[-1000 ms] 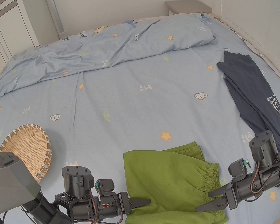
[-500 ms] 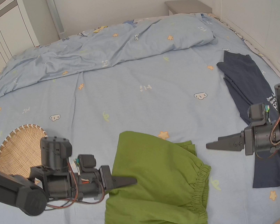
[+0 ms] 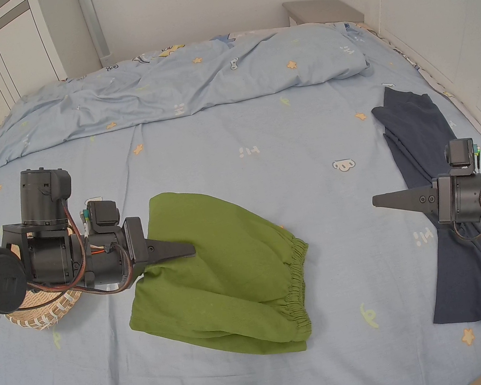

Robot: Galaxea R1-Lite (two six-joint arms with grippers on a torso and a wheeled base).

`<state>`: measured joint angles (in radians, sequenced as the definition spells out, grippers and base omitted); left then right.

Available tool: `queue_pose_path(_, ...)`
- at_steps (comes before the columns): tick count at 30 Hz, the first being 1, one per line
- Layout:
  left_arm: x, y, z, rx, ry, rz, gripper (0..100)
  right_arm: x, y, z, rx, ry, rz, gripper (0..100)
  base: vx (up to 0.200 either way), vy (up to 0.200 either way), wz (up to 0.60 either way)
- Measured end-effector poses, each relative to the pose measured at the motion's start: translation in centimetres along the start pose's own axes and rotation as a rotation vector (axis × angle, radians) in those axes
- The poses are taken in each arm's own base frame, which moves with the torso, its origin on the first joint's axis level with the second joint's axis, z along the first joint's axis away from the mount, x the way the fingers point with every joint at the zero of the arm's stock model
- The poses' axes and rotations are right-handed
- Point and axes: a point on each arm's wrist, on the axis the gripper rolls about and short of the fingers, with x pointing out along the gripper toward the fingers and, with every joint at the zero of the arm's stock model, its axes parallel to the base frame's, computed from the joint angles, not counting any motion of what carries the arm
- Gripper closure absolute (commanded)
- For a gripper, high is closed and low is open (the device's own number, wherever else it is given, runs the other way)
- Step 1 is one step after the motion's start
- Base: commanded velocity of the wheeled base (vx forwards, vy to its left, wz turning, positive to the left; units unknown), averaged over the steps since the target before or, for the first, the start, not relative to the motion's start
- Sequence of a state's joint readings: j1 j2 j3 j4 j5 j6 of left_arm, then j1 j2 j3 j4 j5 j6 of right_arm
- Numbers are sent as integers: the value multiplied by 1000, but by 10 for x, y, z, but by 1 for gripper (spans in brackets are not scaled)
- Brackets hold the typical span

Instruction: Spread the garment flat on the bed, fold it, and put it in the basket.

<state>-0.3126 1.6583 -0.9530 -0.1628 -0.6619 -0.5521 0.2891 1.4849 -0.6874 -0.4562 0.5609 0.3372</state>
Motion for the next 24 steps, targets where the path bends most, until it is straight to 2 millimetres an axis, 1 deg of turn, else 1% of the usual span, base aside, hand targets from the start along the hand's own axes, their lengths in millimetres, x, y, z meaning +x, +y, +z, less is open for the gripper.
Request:
queue_pose_path(4,-6,-2,4,-31,25,30,100,-1,0,1,-2,-5,-1,0,0,200,0)
queue_pose_path(9,-12,-7,8,-2,32,41,100,-1,0,1,-2,-5,0,0,0,200,0)
queue_pose_path(17,-12,-14,8,17,33,26,100,-1,1,1,-2,-3,2,0,0,200,0)
queue_pose_path(24,-9,-18,3,27,52,17,100,0,1,0,-2,0,4,0,0,200,0)
